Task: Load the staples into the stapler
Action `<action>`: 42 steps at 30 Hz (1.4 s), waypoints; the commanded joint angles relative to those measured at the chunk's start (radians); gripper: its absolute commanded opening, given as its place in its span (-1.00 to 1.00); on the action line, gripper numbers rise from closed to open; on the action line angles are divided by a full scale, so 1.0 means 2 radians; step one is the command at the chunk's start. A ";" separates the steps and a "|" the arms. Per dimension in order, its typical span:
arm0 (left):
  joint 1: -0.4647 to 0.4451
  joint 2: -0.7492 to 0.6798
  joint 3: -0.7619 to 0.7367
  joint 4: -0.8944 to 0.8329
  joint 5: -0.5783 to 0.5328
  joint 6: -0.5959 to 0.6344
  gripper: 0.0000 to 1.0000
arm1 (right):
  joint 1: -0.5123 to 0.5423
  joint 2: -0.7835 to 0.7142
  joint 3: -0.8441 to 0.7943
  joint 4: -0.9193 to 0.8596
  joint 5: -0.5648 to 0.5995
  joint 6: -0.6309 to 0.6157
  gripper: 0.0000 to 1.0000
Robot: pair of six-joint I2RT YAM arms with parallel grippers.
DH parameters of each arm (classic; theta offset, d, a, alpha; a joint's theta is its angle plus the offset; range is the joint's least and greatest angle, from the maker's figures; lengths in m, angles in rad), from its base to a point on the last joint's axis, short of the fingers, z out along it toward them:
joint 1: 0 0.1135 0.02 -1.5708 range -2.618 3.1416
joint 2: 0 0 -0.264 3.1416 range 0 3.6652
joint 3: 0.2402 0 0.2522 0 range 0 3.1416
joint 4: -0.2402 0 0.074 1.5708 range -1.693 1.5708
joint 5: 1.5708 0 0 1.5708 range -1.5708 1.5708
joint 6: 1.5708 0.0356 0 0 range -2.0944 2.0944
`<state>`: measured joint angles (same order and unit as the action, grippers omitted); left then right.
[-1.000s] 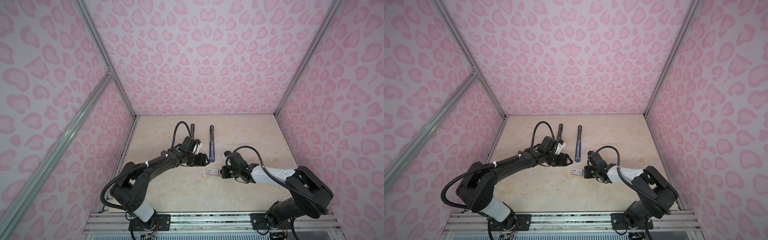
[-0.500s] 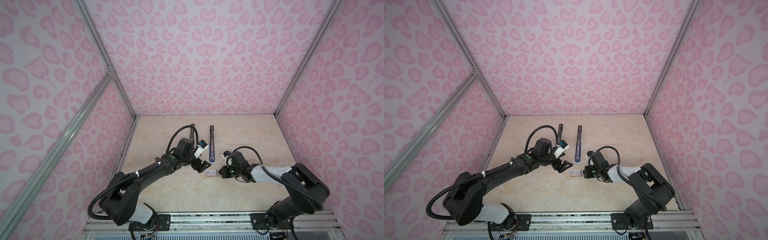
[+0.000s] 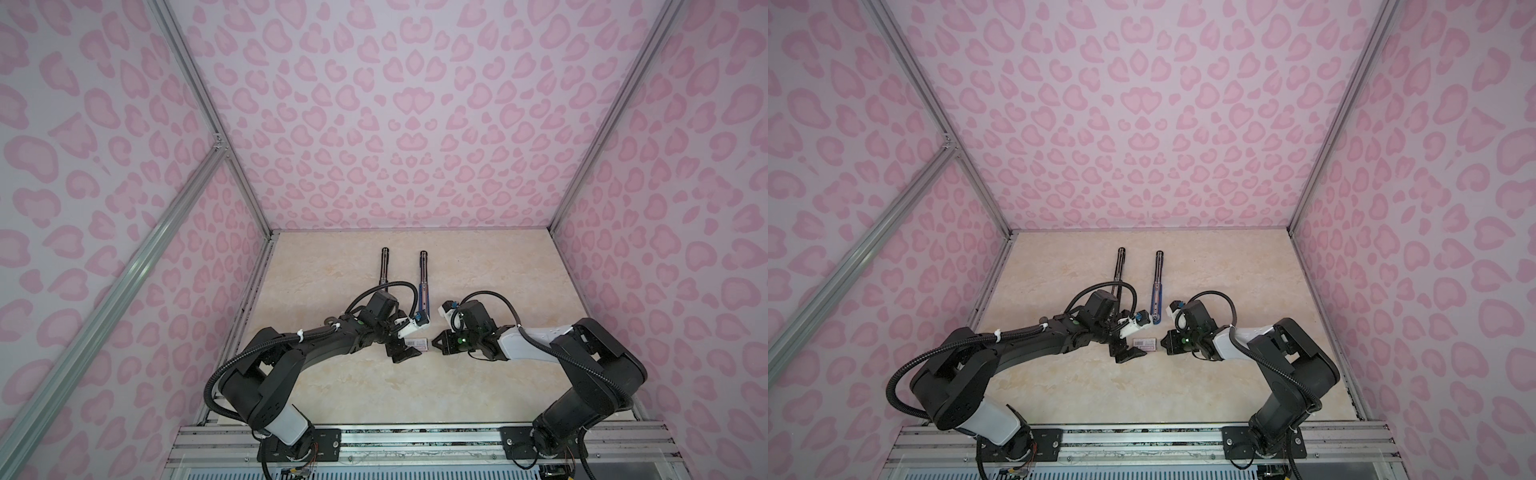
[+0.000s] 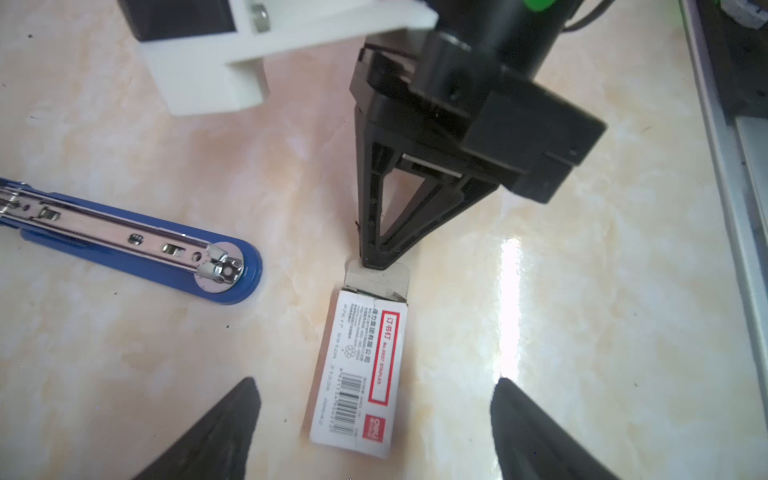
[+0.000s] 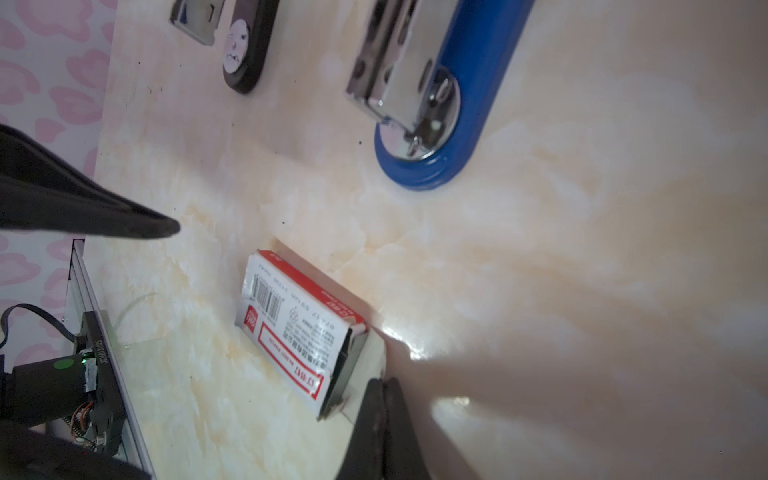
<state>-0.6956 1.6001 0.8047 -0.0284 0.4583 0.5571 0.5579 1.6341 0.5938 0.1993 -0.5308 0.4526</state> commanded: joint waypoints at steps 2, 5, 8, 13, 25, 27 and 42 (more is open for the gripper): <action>0.000 0.028 0.016 -0.012 -0.008 0.037 0.71 | 0.000 0.005 -0.002 -0.036 0.004 -0.005 -1.00; 0.000 0.043 0.018 -0.012 -0.006 0.036 0.69 | 0.000 0.006 -0.002 -0.040 0.005 -0.007 -1.00; 0.000 0.053 0.016 -0.008 -0.015 0.039 0.65 | 0.000 0.004 -0.002 -0.041 0.003 -0.007 -1.00; 0.000 0.066 0.017 0.002 -0.021 0.036 0.58 | 0.000 0.003 -0.002 -0.044 0.003 -0.007 -1.00; 0.000 0.084 0.033 -0.017 -0.018 0.025 0.12 | 0.001 0.004 -0.004 -0.043 0.003 -0.007 -1.00; 0.000 0.085 0.034 -0.018 -0.018 0.024 0.11 | 0.001 0.003 -0.004 -0.044 0.005 -0.006 -1.00; 0.000 0.097 0.051 -0.038 -0.016 0.019 -0.09 | -0.017 -0.032 -0.027 -0.064 0.034 0.001 -1.00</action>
<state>-0.6983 1.7859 0.8932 -0.0784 0.4366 0.6010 0.5339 1.5757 0.5579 0.1539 -0.5129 0.4522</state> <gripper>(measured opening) 0.453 0.048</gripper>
